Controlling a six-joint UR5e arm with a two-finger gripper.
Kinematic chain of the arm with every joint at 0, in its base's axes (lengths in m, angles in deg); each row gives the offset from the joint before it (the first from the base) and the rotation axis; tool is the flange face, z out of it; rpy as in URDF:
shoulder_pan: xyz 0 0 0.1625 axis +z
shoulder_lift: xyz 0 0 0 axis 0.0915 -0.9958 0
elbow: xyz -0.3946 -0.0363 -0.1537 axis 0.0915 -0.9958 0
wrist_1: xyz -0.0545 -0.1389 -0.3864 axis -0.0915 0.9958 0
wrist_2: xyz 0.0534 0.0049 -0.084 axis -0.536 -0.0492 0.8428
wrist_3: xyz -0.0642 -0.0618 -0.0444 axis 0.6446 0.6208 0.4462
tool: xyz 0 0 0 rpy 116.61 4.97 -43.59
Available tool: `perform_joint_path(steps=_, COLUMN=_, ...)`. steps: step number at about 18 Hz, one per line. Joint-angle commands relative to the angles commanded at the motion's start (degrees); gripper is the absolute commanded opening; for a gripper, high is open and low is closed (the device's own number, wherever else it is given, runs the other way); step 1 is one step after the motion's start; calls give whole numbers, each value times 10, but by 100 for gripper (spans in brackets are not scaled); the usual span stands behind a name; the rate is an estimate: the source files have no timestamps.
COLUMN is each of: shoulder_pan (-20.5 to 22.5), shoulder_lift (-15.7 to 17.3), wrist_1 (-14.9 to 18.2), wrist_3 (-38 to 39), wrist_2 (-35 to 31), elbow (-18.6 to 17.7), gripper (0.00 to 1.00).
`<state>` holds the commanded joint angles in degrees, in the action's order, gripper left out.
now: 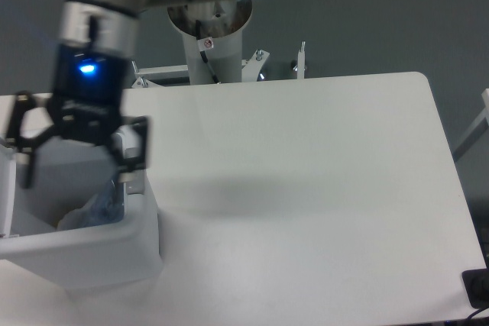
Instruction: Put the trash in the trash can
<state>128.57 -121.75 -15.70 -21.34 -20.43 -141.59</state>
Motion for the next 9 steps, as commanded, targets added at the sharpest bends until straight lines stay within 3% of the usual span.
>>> perform_joint_path(steps=2, shoulder_pan=36, shoulder_lift=-1, wrist_1=0, wrist_3=-20, wrist_2=-44, elbow=-4, gripper=100)
perform_joint_path(steps=6, shoulder_pan=98, shoulder_lift=0, wrist_1=3, wrist_3=-176, wrist_2=-103, elbow=-29, gripper=100)
perform_joint_path(steps=7, shoulder_pan=100, shoulder_lift=2, wrist_1=10, wrist_3=-198, wrist_2=-119, elbow=-31, gripper=100)
perform_joint_path(steps=9, shoulder_pan=101, shoulder_lift=14, wrist_1=56, wrist_3=-265, wrist_2=-158, elbow=-36, gripper=100)
